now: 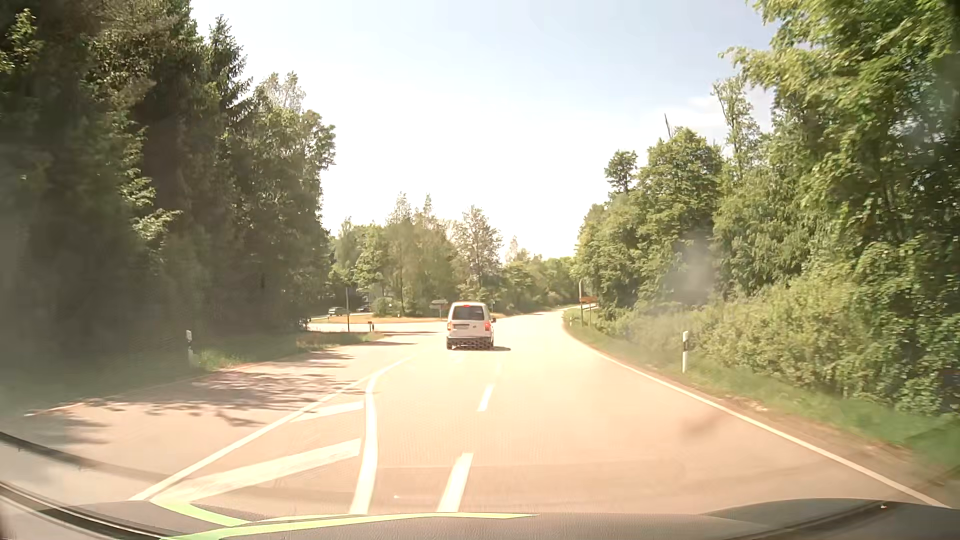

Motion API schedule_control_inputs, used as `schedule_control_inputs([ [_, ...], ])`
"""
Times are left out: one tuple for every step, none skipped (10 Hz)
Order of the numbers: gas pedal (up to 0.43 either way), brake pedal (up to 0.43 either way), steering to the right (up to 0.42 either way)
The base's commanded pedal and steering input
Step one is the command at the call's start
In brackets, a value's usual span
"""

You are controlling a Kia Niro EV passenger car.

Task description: Follow the waypoints while adhering to traffic rules and regulations

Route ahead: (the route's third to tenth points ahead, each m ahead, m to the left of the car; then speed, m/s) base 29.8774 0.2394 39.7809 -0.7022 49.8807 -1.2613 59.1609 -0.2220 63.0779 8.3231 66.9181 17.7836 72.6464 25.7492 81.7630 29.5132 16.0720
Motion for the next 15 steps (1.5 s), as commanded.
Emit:
schedule_control_inputs([
  [0.000, 0.256, -0.001],
  [0.000, 0.256, 0.000],
  [0.000, 0.256, 0.001],
  [0.000, 0.256, 0.001],
  [0.000, 0.256, 0.002],
  [0.000, 0.256, 0.003],
  [0.000, 0.256, 0.004],
  [0.000, 0.256, 0.005],
  [0.000, 0.262, 0.007],
  [0.000, 0.262, 0.011],
  [0.000, 0.262, 0.012],
  [0.000, 0.262, 0.012],
  [0.000, 0.262, 0.012],
  [0.000, 0.262, 0.013],
  [0.000, 0.262, 0.014],
])
